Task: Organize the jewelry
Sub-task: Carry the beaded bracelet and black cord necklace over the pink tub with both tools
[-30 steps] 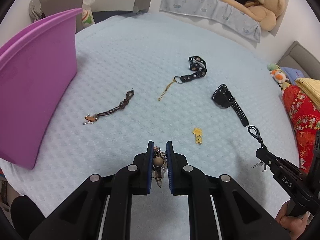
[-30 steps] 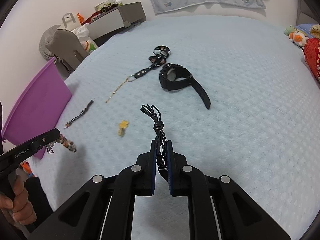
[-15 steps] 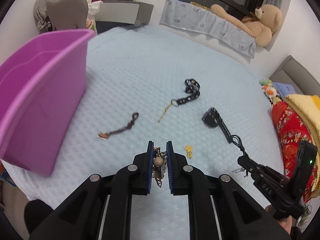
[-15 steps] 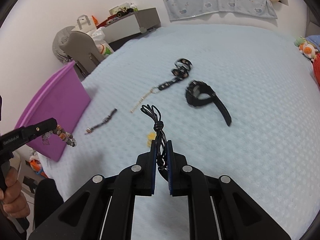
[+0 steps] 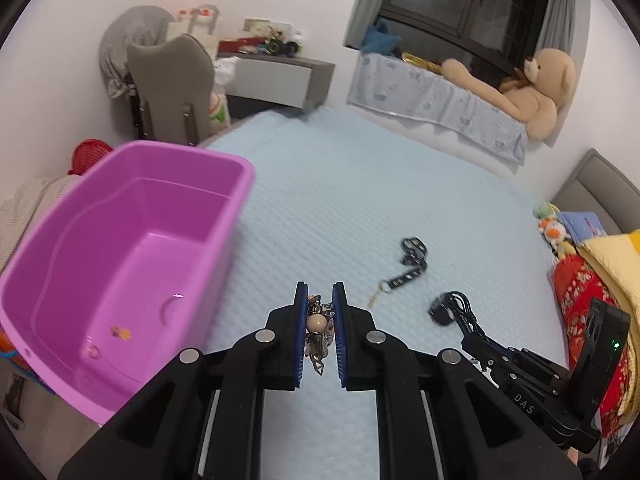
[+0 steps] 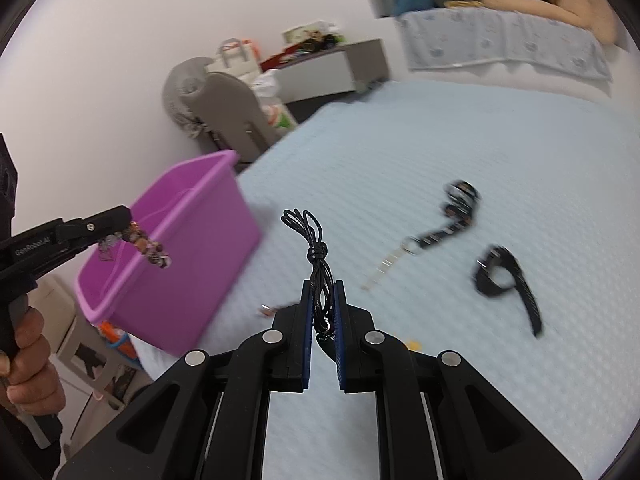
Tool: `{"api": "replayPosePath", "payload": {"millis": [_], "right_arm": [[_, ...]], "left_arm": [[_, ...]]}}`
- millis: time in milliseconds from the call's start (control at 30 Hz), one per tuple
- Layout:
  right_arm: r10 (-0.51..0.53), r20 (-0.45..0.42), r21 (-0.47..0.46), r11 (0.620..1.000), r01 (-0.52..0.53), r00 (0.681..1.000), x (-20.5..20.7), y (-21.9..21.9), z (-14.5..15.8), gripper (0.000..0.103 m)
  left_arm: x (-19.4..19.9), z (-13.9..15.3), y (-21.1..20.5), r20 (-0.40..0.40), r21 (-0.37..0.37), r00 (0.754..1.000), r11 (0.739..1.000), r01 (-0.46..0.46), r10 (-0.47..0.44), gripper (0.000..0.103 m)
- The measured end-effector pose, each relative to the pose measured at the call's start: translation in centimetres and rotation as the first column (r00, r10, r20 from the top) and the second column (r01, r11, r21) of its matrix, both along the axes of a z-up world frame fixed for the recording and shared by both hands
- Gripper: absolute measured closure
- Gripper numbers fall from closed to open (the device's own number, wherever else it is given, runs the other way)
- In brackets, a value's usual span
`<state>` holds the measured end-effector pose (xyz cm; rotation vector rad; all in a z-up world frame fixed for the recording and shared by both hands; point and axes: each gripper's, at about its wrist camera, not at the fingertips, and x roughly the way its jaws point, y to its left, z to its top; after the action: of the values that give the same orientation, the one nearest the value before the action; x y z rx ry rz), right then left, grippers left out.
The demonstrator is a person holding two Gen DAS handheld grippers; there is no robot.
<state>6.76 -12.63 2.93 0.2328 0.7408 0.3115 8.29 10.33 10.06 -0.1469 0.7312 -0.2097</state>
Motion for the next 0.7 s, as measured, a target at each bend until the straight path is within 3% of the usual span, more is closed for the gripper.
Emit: {"api": "replayPosePath", "payload": {"millis": [333, 467, 700], "right_arm": [[0.209, 0.058, 0.026, 0.977, -0.211, 0.976, 5.1, 10.3, 4.1, 0.094], [0.286, 0.073, 0.017, 0.958, -0.288, 0.956, 6.6, 14.2, 5.1, 0.094], [0.391, 0.037, 0.019, 0.92, -0.391, 0.92, 9.2, 20.6, 5.6, 0.093]], "left_arm": [[0.9, 2.2, 8.5, 0.041, 0.025, 0.986, 0.986, -0.164, 0.163, 0.09], [0.9, 1.7, 11.4, 0.05, 0.04, 0.971, 0.971, -0.234, 0.232, 0.09], [1.8, -0.4, 15.6, -0.006, 0.05, 0.942, 0.941, -0.335, 0.336, 0.09]]}}
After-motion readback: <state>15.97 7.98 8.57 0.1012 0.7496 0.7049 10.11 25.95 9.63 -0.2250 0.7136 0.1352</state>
